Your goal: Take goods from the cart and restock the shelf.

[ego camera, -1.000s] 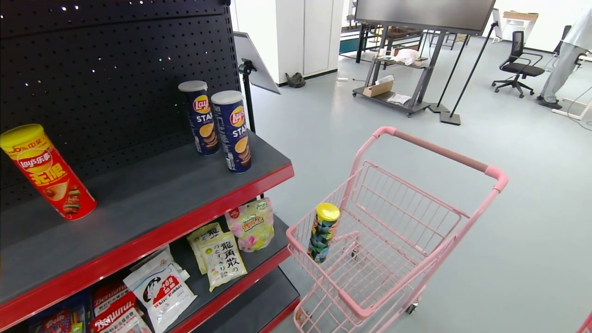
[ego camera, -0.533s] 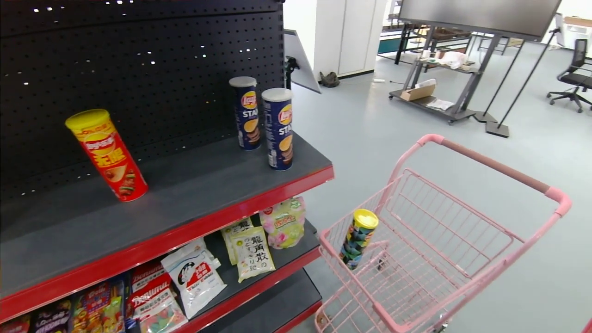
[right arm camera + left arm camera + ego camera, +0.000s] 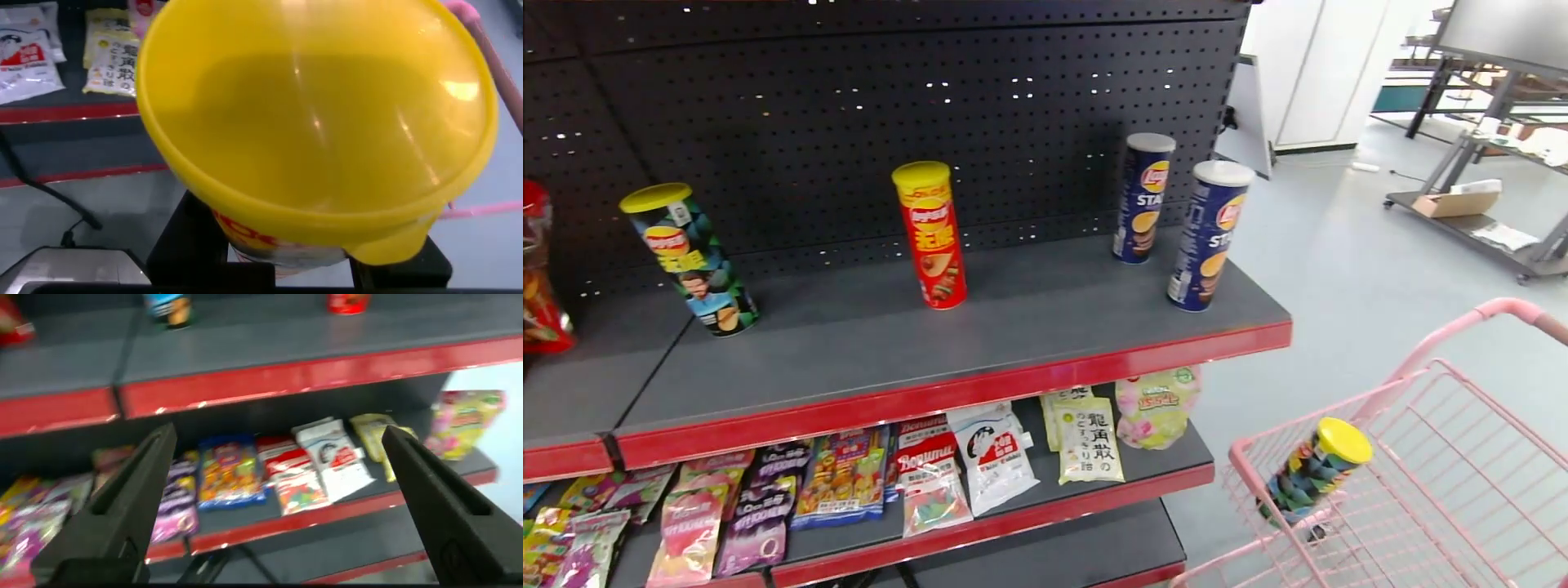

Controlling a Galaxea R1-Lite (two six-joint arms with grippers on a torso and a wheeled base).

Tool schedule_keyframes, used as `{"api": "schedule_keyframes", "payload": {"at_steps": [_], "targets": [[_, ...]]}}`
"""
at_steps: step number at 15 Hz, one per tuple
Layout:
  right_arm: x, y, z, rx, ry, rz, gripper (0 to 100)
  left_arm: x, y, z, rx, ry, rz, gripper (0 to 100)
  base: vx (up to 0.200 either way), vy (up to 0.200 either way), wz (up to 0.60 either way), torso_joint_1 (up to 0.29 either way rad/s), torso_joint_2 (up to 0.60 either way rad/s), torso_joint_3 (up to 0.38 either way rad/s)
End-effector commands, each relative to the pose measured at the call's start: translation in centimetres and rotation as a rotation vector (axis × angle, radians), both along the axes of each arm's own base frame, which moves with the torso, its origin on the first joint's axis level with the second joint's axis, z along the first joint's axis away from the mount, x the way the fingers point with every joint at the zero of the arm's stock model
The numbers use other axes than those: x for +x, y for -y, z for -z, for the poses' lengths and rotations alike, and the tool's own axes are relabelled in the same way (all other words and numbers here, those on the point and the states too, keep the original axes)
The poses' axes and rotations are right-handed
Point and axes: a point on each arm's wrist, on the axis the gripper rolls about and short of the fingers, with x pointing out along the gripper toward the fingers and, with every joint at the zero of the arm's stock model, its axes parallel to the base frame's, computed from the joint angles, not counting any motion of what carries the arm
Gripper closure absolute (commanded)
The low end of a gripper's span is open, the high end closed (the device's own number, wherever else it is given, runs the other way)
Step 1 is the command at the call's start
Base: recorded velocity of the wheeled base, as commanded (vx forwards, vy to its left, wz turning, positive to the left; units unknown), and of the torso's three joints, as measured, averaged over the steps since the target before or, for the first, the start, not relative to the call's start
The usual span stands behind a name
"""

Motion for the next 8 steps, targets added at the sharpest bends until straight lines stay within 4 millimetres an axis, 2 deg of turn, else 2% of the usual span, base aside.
{"api": "schedule_keyframes", "payload": {"at_steps": [1,3,5,8], "targets": [[-0.3,0.0,0.2,0.002,0.009,-0.001,100,0.0,0.0,0.0,0.0,0.0,0.0,0,0.0,0.0,0.6,0.017,0.01,0.002],[-1.0,0.1,0.7,-0.001,0.026,-0.003,100,0.0,0.0,0.0,0.002,0.0,0.0,0,0.0,0.0,0.0,0.0,0.0,0.0],[-2.7,0.4,1.4,0.012,0.098,-0.005,100,0.0,0.0,0.0,0.0,0.0,0.0,0,0.0,0.0,0.0,0.0,0.0,0.0],[-4.3,0.6,2.2,0.026,0.172,-0.007,100,0.0,0.0,0.0,0.002,0.0,0.0,0,0.2,0.0,0.0,-0.006,0.0,0.002]]}}
